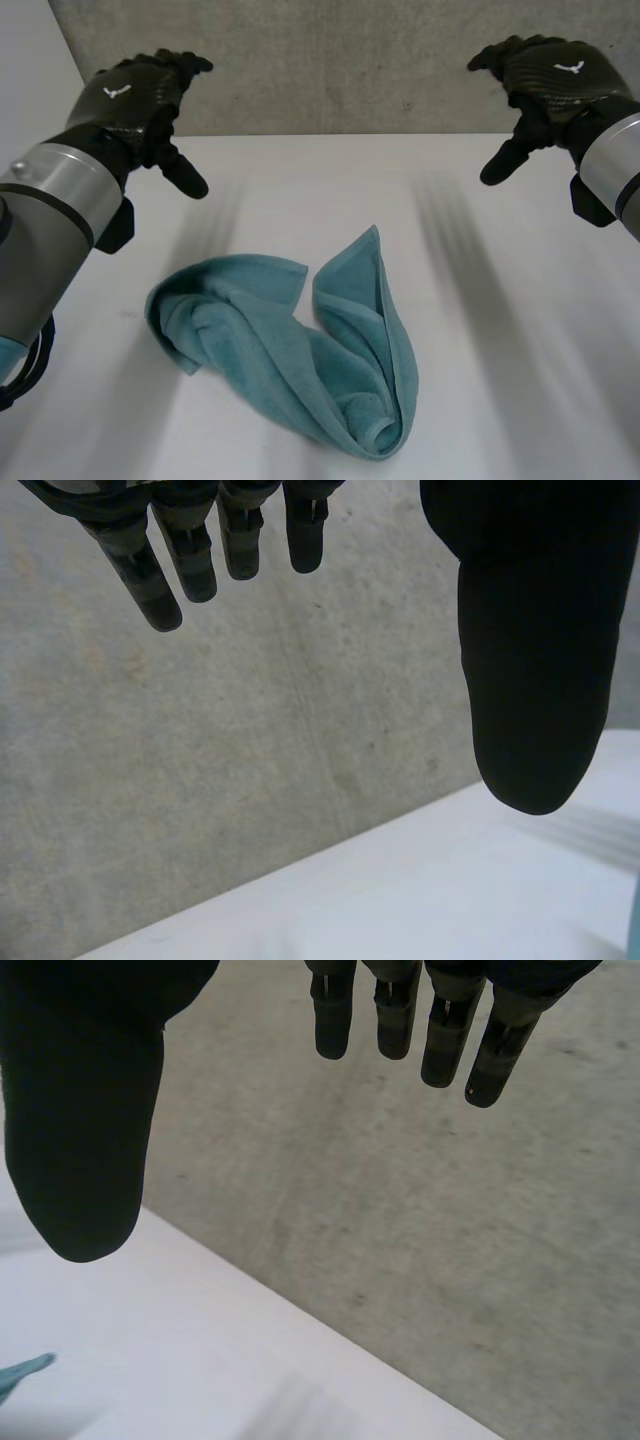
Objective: Fold the laundry
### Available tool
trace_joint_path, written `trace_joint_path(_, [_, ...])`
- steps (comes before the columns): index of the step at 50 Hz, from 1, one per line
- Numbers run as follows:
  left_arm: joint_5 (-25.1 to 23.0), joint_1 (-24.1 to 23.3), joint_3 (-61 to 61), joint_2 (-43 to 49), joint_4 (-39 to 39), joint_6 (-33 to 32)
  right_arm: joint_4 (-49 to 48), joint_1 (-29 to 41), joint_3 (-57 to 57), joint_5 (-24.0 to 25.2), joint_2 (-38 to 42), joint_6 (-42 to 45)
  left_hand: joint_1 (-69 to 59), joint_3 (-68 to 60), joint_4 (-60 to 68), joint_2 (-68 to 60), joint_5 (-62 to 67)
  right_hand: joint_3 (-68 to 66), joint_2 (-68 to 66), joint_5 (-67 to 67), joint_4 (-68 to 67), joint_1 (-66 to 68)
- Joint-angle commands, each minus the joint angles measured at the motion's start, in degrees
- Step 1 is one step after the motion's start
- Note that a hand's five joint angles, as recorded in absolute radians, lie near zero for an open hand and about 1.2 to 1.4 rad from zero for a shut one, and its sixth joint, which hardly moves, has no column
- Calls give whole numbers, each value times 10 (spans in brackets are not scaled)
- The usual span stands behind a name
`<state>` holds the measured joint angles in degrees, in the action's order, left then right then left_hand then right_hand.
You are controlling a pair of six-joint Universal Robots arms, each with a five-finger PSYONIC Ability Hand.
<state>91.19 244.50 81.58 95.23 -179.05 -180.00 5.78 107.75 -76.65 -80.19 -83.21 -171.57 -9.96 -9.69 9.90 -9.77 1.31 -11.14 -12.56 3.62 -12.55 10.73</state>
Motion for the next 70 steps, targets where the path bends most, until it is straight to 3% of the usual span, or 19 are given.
trace_joint_path(1, [-51,-3,3,52,13,-83,45,1,-9,105,8,105,-41,-44,42,-43,28,11,26,-36,26,-7])
trace_joint_path(6, [-80,-20,17,91,43,-160,82,0,-38,181,21,235,-68,-71,69,-70,55,11,26,-36,26,-7])
trace_joint_path(12, [-98,-54,24,151,95,-196,82,-1,-100,237,36,357,-65,-67,65,-67,51,11,26,-36,26,-7])
trace_joint_path(21, [-91,-62,44,202,98,-212,33,6,-122,252,134,390,-154,-157,155,-156,140,11,26,-36,26,-7])
trace_joint_path(27, [-92,-62,43,229,97,-221,-33,33,-111,243,201,392,-442,-444,442,-443,428,-168,-154,143,-154,172])
trace_joint_path(28, [-91,-61,40,232,95,-221,-48,35,-104,239,217,391,-535,-538,535,-537,521,-304,-290,279,-290,308])
trace_joint_path(32, [-88,-61,34,231,75,-221,-62,40,-80,231,247,390,-638,-641,639,-640,625,-474,-460,449,-460,478])
trace_joint_path(34, [-72,-61,24,225,35,-220,-62,56,-39,226,271,384,-700,-703,701,-702,687,-687,-673,662,-673,691])
trace_joint_path(40, [-35,-61,-19,219,-35,-220,-63,74,55,209,297,375,-700,-703,701,-702,687,-689,-674,664,-674,693])
trace_joint_path(42, [-22,-60,-79,222,-78,-220,-67,74,167,147,303,318,-700,-703,701,-702,687,-689,-674,664,-674,693])
trace_joint_path(43, [-22,-60,-79,222,-78,-220,-67,74,168,147,303,317,-700,-703,701,-702,687,-689,-674,664,-674,693])
trace_joint_path(44, [-15,-58,-117,224,-99,-219,-71,74,236,98,305,266,-700,-703,701,-702,687,-689,-674,664,-674,693])
trace_joint_path(45, [-15,-58,-117,225,-99,-219,-71,74,237,98,305,266,-700,-703,701,-702,687,-689,-674,664,-674,693])
trace_joint_path(47, [1,-51,-180,220,-159,-216,-102,69,342,0,303,167,-700,-703,701,-702,687,-689,-674,664,-674,693])
trace_joint_path(50, [36,-39,-198,208,-244,-204,-149,56,375,-57,290,90,-700,-703,701,-702,687,-689,-674,664,-674,693])
trace_joint_path(56, [75,-28,-143,169,-331,-163,-165,33,311,-52,216,66,-700,-703,701,-702,687,-689,-674,664,-674,693])
trace_joint_path(58, [75,-27,-87,162,-340,-129,-162,33,222,-20,183,68,-700,-703,701,-702,687,-689,-674,664,-674,693])
trace_joint_path(63, [76,-36,-17,180,-336,-106,-159,36,109,22,177,76,-700,-703,701,-702,687,-689,-674,664,-674,693])
trace_joint_path(70, [77,-59,62,224,-316,-106,-107,36,28,28,218,99,-700,-703,701,-702,687,-689,-674,664,-674,693])
